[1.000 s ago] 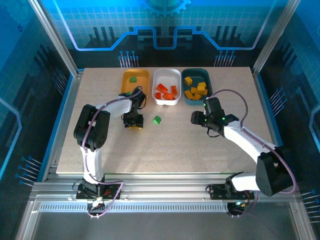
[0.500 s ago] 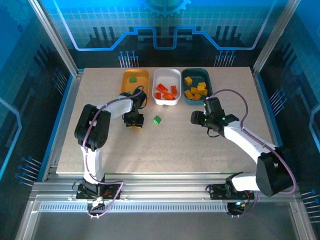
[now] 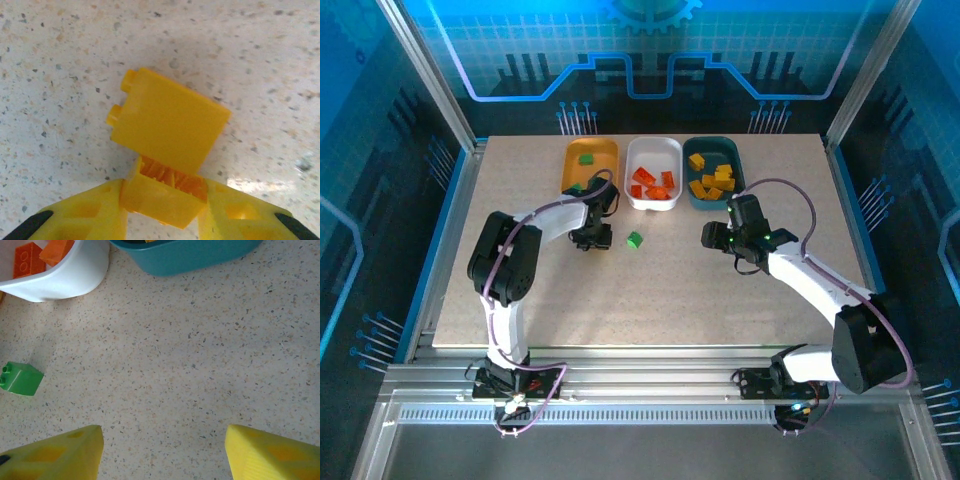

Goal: Sort the legos into containers by color

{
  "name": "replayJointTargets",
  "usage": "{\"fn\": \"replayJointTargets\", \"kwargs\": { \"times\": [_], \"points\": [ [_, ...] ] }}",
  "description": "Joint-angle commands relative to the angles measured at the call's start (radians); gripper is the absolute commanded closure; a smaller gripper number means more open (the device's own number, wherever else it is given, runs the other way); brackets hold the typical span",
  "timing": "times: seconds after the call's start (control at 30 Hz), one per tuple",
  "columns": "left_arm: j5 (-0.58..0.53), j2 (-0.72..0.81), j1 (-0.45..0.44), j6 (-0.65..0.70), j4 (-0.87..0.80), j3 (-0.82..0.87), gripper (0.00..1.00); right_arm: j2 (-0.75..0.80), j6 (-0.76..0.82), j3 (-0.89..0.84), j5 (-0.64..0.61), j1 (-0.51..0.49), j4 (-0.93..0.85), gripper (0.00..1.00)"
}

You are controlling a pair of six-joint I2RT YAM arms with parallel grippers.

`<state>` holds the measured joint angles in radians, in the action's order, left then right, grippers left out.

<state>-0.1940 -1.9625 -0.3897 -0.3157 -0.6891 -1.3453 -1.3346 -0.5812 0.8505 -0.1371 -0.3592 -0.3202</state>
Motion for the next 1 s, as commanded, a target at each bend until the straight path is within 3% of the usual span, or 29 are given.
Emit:
{"fn": "replayJointTargets", "kwargs": {
  "times": [0.0,0.33,0.6,0.73,0.97],
  "points": [
    [0.013,0.075,-0.030,-0.022,0.001,0.000,0.63,0.005,-0.014,-0.005,0.008,-0.007,0.020,0.33],
    [0.122,0.072,-0.088,-0.037,-0.032,-0.173,0.63,0.013,-0.047,-0.015,-0.053,-0.001,0.002,0.33],
    [0.276,-0.149,-0.127,-0.067,-0.018,-0.504,0.64,0.072,-0.119,-0.071,-0.066,0.088,-0.006,0.34],
    [0.371,-0.222,-0.139,-0.117,0.146,-0.551,0.67,0.117,-0.141,-0.105,-0.048,0.134,0.006,0.34],
    [0.404,-0.395,-0.172,-0.130,0.171,-0.799,0.67,0.138,-0.139,-0.108,-0.046,0.143,0.001,0.34]
  ]
}}
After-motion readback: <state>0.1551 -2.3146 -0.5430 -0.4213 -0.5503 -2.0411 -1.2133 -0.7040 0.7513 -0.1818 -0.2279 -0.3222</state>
